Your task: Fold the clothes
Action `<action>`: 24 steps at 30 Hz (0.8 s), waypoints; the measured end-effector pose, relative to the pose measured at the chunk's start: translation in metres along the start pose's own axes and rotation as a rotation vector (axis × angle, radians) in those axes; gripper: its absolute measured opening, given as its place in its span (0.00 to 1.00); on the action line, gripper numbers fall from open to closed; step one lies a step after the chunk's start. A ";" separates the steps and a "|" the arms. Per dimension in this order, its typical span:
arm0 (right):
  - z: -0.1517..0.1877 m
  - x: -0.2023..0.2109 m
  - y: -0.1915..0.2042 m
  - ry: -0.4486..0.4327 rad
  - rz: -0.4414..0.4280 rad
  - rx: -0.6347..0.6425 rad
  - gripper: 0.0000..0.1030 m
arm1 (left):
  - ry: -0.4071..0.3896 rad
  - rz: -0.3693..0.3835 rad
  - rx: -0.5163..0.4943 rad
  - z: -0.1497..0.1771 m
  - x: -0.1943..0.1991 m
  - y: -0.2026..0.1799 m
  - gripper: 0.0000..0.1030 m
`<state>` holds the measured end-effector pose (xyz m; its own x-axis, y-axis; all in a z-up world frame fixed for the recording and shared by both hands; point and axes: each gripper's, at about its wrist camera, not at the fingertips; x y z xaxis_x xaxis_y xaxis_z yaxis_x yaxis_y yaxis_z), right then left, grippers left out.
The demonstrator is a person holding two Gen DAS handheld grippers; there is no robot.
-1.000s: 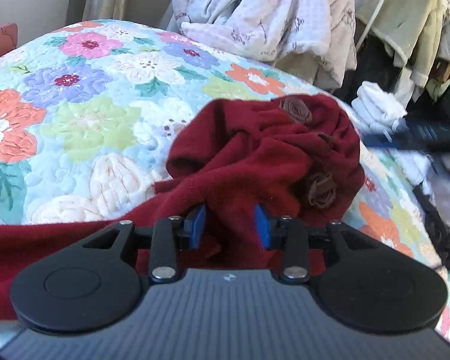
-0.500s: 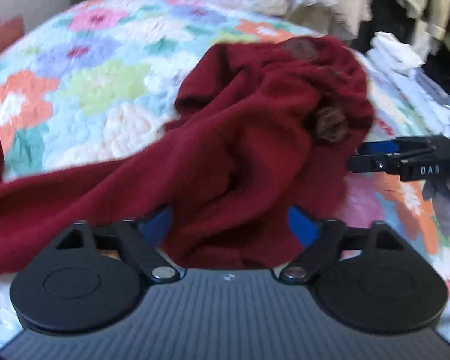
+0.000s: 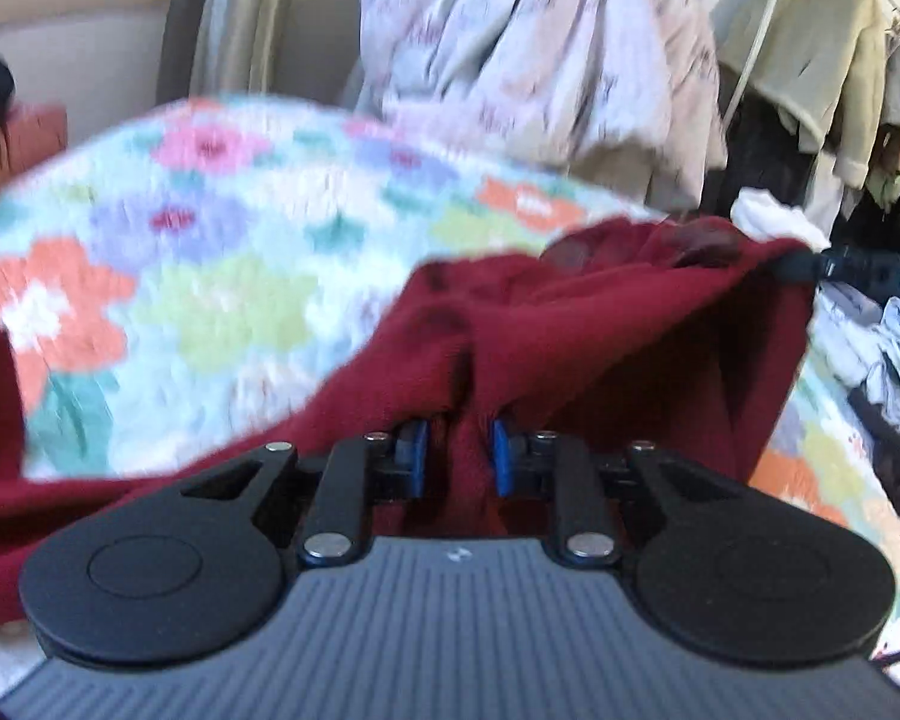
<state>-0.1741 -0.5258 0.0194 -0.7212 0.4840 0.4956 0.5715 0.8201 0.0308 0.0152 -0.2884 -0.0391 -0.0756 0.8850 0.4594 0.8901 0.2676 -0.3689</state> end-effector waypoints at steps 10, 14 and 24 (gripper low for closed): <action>-0.034 0.036 0.006 0.030 0.092 0.125 0.00 | -0.057 -0.098 -0.028 0.004 0.018 -0.005 0.19; 0.012 0.021 -0.006 0.164 -0.023 -0.012 0.13 | -0.045 -0.129 -0.013 0.009 0.010 0.004 0.19; 0.113 -0.026 -0.003 0.367 -0.087 -0.313 0.61 | -0.075 -0.157 0.012 0.011 -0.011 0.014 0.20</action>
Point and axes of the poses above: each gripper's, at about its wrist camera, not at the fingertips, and x roughly against the way its jaws point, y to its left, z to its underside, and after that the axes turned 11 degrees about z, right-handed
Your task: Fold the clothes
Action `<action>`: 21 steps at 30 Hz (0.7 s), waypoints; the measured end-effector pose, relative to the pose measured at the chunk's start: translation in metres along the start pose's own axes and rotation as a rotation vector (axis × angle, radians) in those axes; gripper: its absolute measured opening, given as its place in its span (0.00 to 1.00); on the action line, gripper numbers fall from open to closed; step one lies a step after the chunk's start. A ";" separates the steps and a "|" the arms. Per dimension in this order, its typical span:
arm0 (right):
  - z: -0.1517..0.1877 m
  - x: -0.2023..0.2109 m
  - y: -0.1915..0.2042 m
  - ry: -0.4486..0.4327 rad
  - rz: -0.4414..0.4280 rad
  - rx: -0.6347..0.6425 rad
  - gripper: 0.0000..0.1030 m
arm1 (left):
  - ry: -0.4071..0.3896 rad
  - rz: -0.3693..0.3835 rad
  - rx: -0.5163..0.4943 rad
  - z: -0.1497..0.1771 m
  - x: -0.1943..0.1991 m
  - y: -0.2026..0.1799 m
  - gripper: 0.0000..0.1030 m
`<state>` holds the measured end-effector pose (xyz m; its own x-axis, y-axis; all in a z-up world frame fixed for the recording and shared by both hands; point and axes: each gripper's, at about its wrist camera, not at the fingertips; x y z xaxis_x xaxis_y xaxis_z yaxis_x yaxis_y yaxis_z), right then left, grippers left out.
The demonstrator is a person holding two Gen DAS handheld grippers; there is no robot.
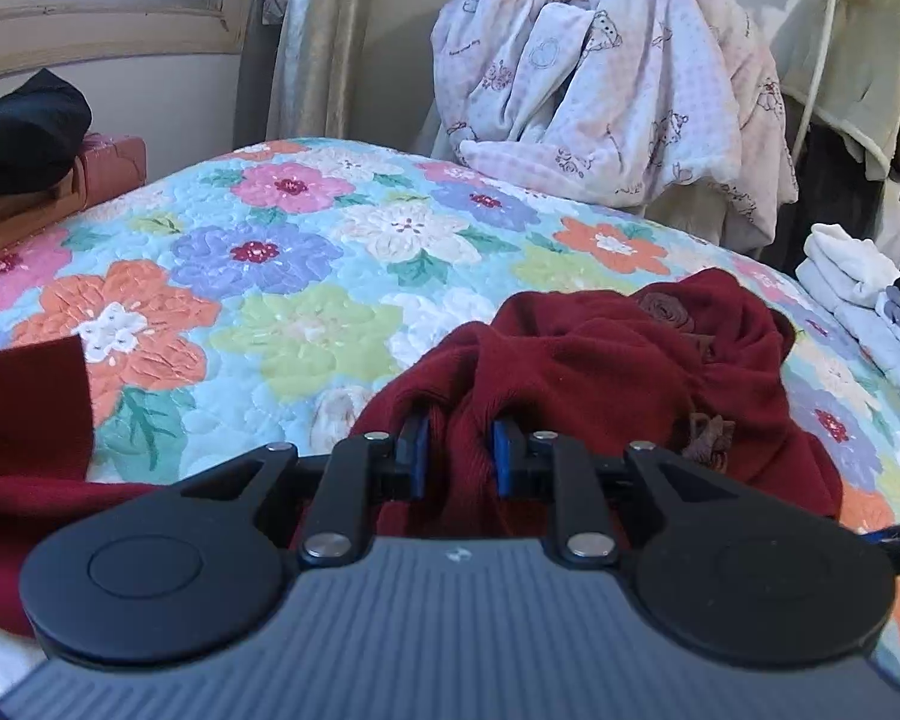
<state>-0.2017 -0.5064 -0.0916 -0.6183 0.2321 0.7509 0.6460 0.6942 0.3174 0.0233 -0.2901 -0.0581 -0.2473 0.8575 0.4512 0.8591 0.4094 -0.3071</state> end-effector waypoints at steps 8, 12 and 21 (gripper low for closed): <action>-0.029 -0.009 -0.016 -0.148 0.041 -0.044 0.09 | -0.056 0.001 -0.033 -0.007 0.001 -0.009 0.17; -0.052 0.050 -0.011 -0.292 0.058 0.023 0.09 | -0.084 0.038 -0.015 -0.020 0.023 -0.020 0.17; -0.066 0.202 0.000 -0.484 0.116 0.206 0.08 | 0.002 0.099 -0.115 -0.017 0.094 -0.102 0.16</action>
Point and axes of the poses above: each gripper's, at about its wrist camera, not at the fingertips, and x roughly against the way its jaws point, y to its left, z to its underside, and after that the axes turned 11 degrees about z, right-handed
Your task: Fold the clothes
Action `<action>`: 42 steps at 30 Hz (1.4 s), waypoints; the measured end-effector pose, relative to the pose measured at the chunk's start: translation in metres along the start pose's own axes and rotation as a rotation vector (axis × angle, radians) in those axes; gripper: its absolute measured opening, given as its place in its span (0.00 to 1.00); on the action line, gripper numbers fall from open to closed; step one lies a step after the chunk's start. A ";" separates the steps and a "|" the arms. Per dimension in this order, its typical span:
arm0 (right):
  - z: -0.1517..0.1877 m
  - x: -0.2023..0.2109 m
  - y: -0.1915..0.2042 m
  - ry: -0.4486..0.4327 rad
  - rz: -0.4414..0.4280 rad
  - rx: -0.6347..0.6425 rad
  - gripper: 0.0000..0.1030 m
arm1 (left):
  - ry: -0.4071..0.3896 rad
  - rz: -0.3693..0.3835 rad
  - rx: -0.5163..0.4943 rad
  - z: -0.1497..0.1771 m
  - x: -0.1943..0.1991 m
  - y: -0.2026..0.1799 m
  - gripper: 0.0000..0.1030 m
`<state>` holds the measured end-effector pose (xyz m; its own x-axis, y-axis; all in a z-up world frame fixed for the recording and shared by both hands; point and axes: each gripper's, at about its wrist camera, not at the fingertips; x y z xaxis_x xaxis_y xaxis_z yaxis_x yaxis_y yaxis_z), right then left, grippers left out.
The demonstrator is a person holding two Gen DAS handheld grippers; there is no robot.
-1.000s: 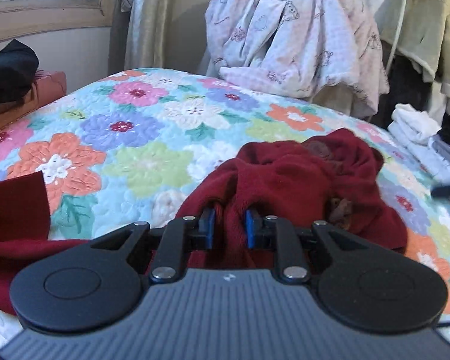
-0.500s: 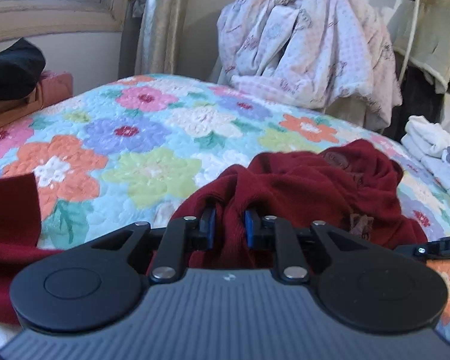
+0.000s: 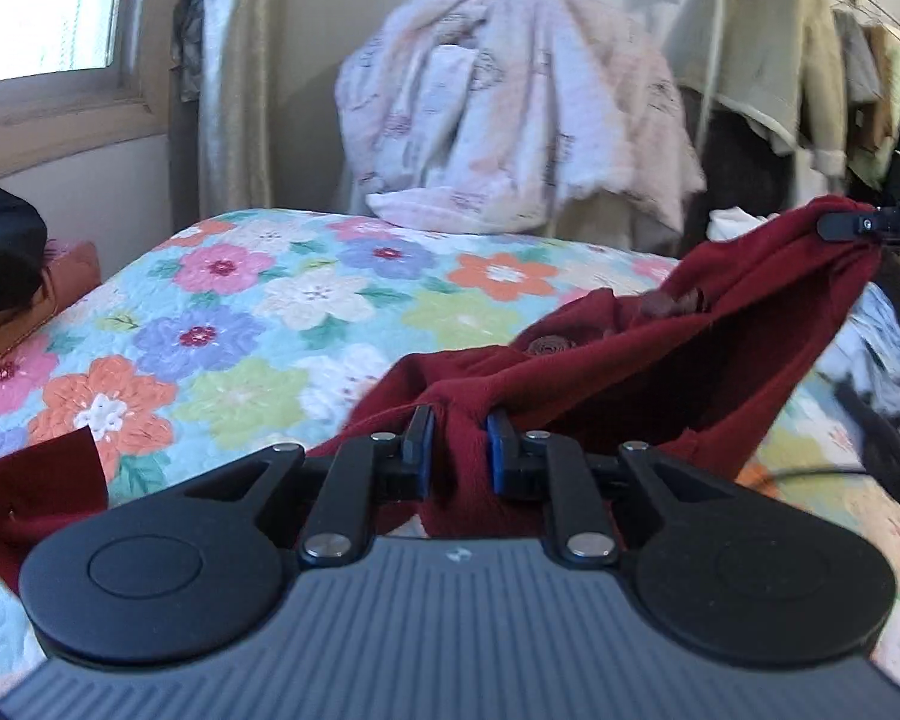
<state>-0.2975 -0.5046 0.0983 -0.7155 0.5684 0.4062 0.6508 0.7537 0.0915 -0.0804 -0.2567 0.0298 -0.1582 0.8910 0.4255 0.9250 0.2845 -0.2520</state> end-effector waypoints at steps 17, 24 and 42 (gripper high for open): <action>0.097 0.042 -0.046 0.274 0.151 -0.035 0.08 | 0.080 -0.034 -0.025 0.046 0.019 -0.062 0.08; 0.115 0.026 -0.042 0.346 0.176 0.047 0.08 | 0.206 0.060 0.038 0.064 -0.015 -0.051 0.18; 0.077 0.149 -0.094 0.275 0.178 -0.023 0.27 | 0.279 -0.027 -0.409 -0.009 -0.014 -0.029 0.32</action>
Point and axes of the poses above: each gripper's, at about its wrist camera, not at the fingertips, and x roughly against the way its jaws point, y to its left, z to its underside, and after that the axes turned 11 degrees about z, right-handed
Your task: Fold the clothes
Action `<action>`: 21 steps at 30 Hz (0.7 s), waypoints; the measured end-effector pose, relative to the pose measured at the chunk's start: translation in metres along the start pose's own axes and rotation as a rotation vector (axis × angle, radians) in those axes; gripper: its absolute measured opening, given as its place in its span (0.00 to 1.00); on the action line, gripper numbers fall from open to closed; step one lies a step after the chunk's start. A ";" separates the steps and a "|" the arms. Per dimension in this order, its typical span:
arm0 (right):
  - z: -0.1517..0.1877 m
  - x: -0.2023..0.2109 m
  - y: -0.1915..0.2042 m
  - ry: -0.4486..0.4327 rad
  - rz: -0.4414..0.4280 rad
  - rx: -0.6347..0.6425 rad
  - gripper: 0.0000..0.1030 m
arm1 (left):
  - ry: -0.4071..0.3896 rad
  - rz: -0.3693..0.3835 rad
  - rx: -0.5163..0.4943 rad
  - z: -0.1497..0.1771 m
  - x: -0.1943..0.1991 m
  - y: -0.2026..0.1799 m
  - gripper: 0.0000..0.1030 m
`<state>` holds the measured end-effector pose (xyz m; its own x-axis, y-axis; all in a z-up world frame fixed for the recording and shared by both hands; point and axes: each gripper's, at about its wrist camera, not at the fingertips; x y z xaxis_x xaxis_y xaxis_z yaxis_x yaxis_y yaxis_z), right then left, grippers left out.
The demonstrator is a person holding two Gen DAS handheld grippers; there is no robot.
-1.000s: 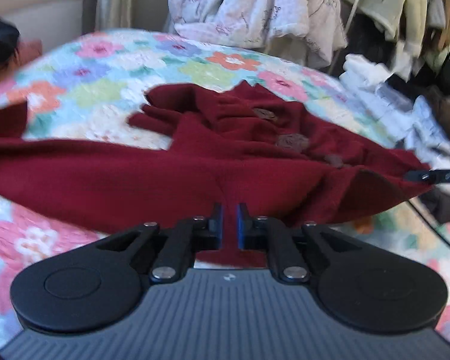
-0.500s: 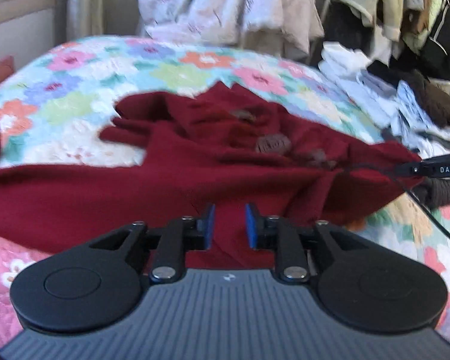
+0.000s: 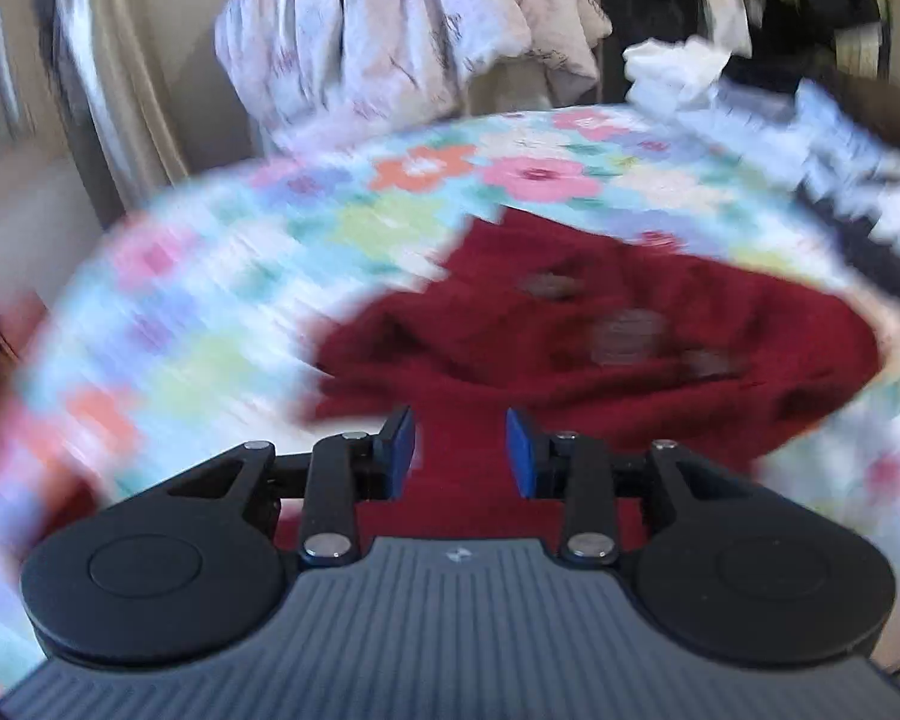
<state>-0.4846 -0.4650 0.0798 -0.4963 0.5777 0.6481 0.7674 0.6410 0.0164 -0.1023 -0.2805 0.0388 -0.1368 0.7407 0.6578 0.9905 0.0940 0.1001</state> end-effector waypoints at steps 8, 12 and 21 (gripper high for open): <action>-0.024 0.062 -0.020 -0.030 -0.132 -0.110 0.31 | 0.097 -0.286 -0.325 -0.024 0.081 0.083 0.40; -0.007 0.066 -0.010 -0.029 -0.190 -0.129 0.44 | 0.133 -0.254 -0.315 -0.026 0.112 0.111 0.40; 0.068 -0.043 0.033 0.060 -0.142 -0.027 0.47 | 0.037 0.163 -0.109 0.020 0.033 0.013 0.40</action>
<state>-0.4651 -0.4341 0.0012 -0.5759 0.4509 0.6819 0.7023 0.6998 0.1304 -0.0934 -0.2415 0.0474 0.0228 0.7149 0.6988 0.9926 -0.0994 0.0693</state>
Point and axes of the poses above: each gripper's, at about its wrist camera, not at the fingertips, and x roughly against the way its jaws point, y to its left, z to its underside, and after that the axes turned 11 degrees about z, right-handed
